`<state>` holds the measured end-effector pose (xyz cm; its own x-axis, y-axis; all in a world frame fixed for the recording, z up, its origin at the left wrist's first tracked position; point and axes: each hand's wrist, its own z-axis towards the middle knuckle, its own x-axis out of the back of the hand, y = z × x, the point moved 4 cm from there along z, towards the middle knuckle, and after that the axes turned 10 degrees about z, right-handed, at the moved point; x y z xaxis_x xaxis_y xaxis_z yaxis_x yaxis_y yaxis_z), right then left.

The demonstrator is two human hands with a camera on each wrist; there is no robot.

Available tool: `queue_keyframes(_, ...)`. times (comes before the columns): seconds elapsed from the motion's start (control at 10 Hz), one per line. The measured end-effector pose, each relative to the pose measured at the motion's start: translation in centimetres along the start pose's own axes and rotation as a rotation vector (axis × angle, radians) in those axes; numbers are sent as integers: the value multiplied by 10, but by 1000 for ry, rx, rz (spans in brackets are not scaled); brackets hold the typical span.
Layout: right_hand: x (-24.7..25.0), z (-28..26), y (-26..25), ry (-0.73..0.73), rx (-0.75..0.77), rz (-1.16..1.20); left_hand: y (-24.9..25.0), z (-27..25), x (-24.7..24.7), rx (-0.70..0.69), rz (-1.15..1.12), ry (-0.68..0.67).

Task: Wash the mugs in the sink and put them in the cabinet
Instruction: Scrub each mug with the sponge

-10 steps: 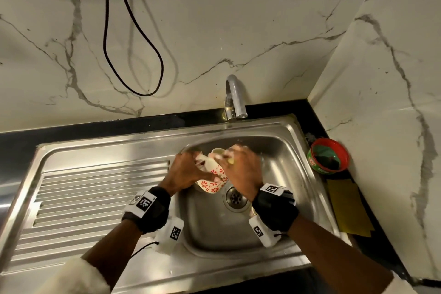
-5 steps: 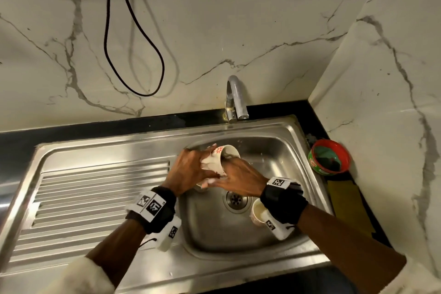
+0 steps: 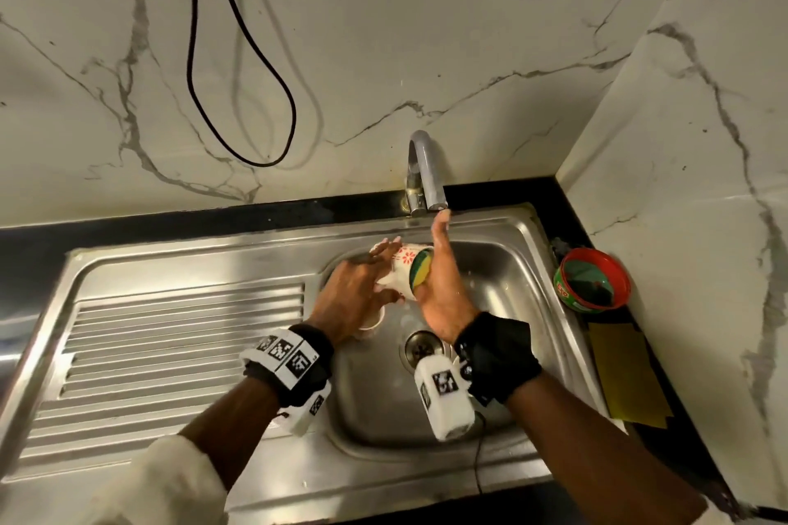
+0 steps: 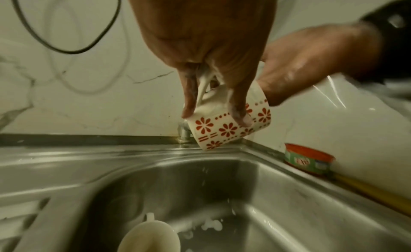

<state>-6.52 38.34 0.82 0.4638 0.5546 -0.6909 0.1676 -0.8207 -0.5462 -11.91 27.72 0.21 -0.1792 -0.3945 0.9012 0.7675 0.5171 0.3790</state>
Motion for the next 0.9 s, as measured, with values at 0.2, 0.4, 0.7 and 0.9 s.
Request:
queue_keyframes(0.2, 45, -12, 22, -659, 596, -1972, -33, -1, 2, -32, 3, -273)
queue_keyframes(0.4, 63, -1, 41, -540, 630, -2237, -25, 3, -8, -107, 112, -305)
queue_keyframes(0.7, 17, -9, 8, -403, 335, -1338, -38, -9, 4, -42, -56, -148)
queue_keyframes(0.9, 44, -4, 28, -453, 709, -2078, -31, 3, -3, -40, -63, -210)
